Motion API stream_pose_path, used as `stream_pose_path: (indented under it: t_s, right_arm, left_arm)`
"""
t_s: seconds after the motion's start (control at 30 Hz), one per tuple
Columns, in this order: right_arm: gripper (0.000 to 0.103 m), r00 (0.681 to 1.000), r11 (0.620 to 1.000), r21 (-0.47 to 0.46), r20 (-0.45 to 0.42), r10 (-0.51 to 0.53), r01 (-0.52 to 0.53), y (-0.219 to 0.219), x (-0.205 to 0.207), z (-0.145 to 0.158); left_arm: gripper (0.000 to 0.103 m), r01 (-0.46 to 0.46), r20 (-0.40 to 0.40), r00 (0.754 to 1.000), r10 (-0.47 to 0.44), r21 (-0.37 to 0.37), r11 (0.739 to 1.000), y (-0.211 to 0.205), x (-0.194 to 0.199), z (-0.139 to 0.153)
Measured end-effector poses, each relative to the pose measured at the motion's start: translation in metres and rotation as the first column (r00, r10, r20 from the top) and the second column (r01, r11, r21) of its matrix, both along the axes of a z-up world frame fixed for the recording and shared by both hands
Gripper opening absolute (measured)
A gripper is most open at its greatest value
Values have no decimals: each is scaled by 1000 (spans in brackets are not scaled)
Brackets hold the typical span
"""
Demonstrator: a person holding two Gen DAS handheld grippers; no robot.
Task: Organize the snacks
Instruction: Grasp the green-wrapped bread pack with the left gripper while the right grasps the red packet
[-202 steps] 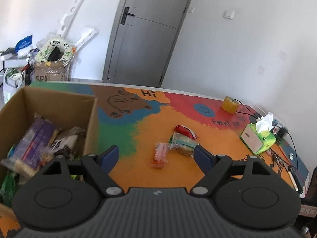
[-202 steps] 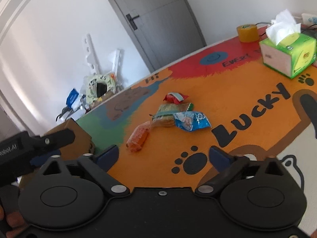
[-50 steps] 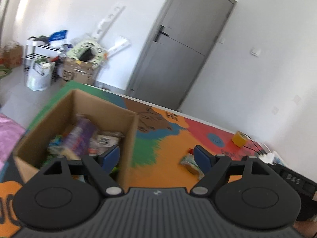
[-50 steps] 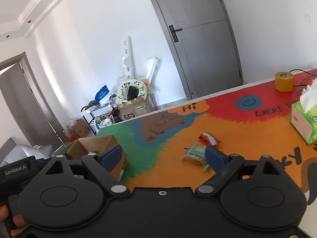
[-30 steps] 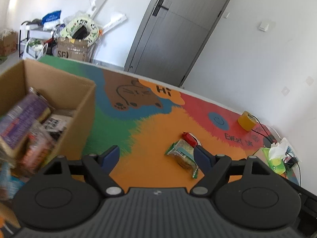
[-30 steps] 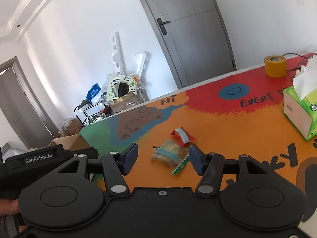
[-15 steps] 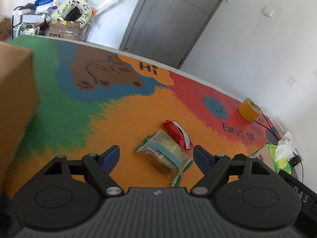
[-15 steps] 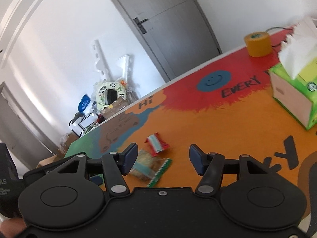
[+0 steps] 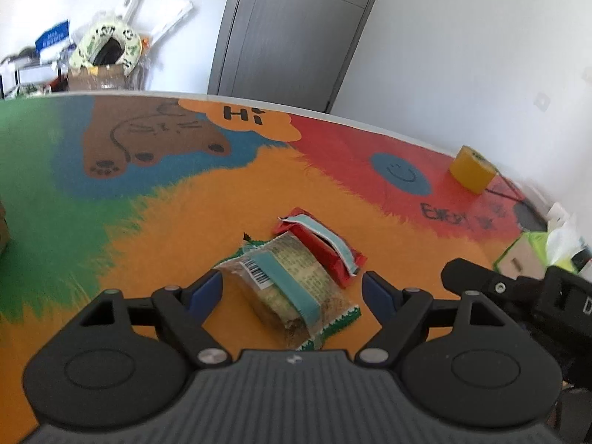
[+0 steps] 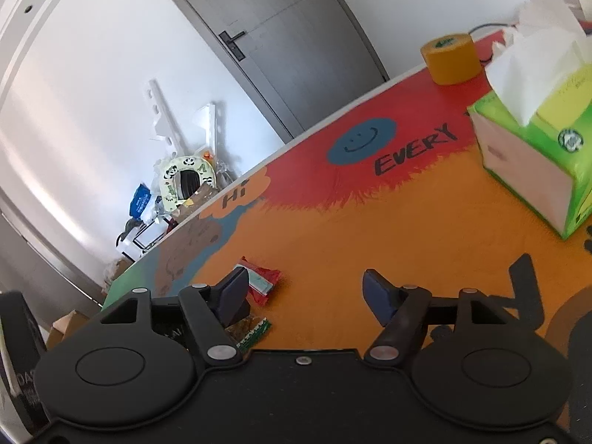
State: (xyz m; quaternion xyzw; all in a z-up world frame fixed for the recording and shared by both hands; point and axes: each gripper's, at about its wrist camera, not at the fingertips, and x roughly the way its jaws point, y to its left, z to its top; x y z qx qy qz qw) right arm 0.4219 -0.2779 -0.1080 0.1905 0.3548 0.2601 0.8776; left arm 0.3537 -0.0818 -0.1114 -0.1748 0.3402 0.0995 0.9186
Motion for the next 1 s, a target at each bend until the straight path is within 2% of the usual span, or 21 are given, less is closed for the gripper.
stream_pose_path:
  t_s: [0.13, 0.17, 0.2, 0.23, 0.3, 0.43, 0.57, 1.0]
  right_arm:
    - [72, 1000, 1000, -7, -2, -1, 1, 9, 1, -6]
    - [72, 1000, 1000, -11, -3, -4, 4, 11, 1, -6]
    - [72, 1000, 1000, -18, -4, -7, 7, 13, 1, -8]
    - [72, 1000, 1000, -24, -6, -7, 7, 14, 1, -8]
    - [72, 1000, 999, -36, -2, 7, -7, 19, 0, -9]
    - [72, 999, 997, -68, 11, 33, -32, 33, 2, -10]
    - [76, 998, 993, -110, 39, 56, -51, 49, 5, -10]
    - [75, 989, 972, -228, 116, 89, -61, 93, 6, -6]
  left_arm:
    - [77, 30, 13, 999, -31, 95, 995, -5, -1, -6]
    - [72, 26, 14, 1000, -28, 113, 993, -6, -2, -6]
    - [60, 21, 14, 1000, -23, 121, 992, -6, -2, -6]
    - [54, 16, 15, 1000, -18, 120, 993, -4, -3, -5]
    - [43, 3, 21, 1000, -4, 88, 996, 4, -5, -3]
    - [40, -15, 36, 999, 14, 25, 1000, 21, -13, -2]
    - [40, -37, 41, 999, 36, 14, 999, 34, -19, 0]
    - [40, -77, 52, 996, 79, -33, 996, 71, -31, 2]
